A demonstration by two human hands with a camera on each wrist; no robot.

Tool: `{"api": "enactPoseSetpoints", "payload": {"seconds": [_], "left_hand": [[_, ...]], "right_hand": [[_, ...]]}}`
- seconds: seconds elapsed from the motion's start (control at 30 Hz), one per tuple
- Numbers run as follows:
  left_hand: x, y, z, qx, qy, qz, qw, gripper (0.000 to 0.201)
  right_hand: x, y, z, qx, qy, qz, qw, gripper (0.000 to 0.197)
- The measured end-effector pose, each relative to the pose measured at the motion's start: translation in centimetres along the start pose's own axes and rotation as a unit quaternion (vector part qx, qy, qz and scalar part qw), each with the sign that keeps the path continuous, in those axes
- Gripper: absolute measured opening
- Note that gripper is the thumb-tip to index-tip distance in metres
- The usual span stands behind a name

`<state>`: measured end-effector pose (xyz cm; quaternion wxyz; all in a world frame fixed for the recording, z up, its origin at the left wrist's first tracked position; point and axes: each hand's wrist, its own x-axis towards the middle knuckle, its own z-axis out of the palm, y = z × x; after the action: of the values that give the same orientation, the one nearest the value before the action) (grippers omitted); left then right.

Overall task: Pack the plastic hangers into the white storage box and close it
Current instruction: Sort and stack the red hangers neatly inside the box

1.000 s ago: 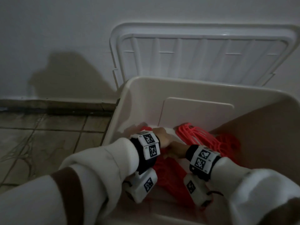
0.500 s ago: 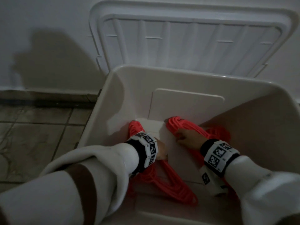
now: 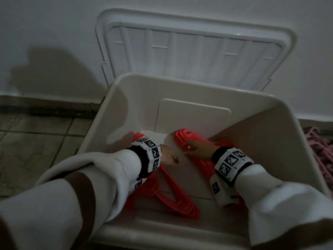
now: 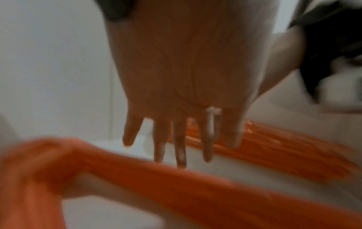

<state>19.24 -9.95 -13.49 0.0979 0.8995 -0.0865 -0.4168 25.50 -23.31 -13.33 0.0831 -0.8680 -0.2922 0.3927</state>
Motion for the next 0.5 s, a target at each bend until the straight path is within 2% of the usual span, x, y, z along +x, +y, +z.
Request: {"api": "enactPoseSetpoints", "payload": {"seconds": [0.07,0.17,0.3,0.5], "left_hand": [[-1.0,0.1,-1.4,-0.025,0.043,-0.009,0.999,0.040],[-2.8,1.0,-3.2,-0.021,0.090,-0.031,0.995,0.038],[-6.2,4.0,-6.0,-0.031,0.205,-0.045,0.977,0.040],[-9.5,12.2,-9.4,-0.065,0.289,0.018,0.955,0.050]], "right_hand": [[-1.8,-0.5,-1.6,0.004,-0.005,0.001,1.000,0.047],[-5.1,-0.1,-4.6,0.103,0.020,0.003,0.995,0.040],[-11.5,1.3,-8.4,0.172,0.124,0.001,0.977,0.035],[-21.6,5.2,-10.5,0.173,0.262,-0.014,0.949,0.029]]}}
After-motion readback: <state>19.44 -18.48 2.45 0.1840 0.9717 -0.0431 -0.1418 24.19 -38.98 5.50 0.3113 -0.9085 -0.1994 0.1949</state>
